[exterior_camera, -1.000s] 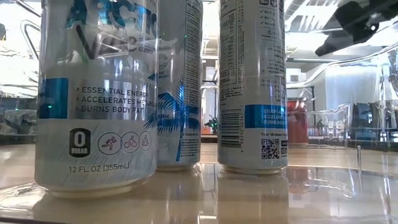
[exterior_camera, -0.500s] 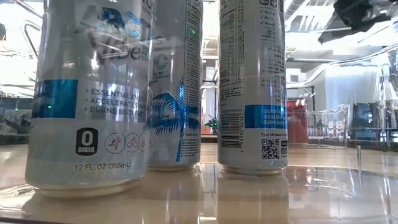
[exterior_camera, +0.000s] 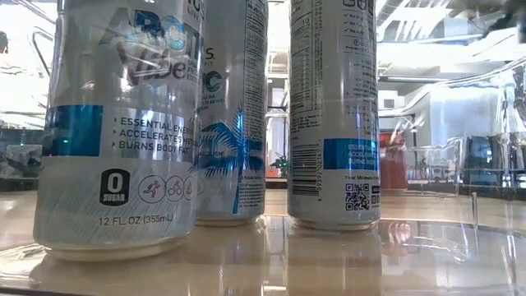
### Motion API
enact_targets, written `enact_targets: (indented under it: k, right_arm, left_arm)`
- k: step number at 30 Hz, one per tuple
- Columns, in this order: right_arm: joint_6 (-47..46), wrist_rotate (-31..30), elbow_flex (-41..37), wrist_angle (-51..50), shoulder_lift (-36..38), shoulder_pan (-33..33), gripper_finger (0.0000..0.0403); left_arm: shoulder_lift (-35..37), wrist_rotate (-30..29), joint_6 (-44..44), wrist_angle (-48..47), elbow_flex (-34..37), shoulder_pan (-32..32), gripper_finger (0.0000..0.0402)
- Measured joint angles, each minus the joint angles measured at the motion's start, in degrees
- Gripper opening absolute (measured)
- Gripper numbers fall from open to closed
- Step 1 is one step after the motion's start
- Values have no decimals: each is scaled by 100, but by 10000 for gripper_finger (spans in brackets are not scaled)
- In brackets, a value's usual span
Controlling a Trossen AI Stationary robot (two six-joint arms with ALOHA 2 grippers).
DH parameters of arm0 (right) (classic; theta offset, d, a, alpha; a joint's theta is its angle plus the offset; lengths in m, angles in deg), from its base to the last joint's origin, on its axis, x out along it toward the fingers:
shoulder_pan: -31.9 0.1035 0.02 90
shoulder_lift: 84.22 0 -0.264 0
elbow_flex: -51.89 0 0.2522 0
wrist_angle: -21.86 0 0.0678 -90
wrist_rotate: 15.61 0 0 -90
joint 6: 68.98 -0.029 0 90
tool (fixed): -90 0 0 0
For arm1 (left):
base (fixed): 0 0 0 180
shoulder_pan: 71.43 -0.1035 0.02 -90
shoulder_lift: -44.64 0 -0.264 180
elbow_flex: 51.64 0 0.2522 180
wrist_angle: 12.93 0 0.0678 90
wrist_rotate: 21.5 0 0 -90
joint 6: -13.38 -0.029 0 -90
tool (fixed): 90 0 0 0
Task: Sort soda cans
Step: Put the white blue soda can into the bottom transparent bin
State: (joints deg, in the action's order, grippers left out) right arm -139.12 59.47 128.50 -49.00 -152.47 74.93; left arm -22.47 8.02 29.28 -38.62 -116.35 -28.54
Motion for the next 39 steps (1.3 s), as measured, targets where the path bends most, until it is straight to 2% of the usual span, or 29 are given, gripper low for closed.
enact_targets:
  k: [3,7,12,15,20,23,30,39]
  right_arm:
    - [-767,0,282,-638,-4,264,368]
    - [-1879,17,406,-1246,-7,697,368]
    - [-2979,145,406,-857,-49,1137,368]
    - [-3098,329,406,-557,-157,1215,368]
    - [-3534,692,406,-810,-437,1211,368]
    - [-3550,903,406,-825,-677,1211,368]
    - [-3128,917,406,-380,-977,1197,368]
    - [-2838,737,408,-685,-886,898,368]
  left_arm:
    - [125,-394,-190,99,-1,-61,347]
    - [240,-552,-192,155,1,-201,347]
    - [244,-554,-191,275,1,-452,347]
    - [246,-556,-168,291,1,-626,347]
    - [244,-537,-170,300,1,-794,347]
    - [244,-316,-168,174,1,-815,347]
    - [238,-130,-181,186,1,-845,347]
    - [238,-132,-199,230,1,-959,347]
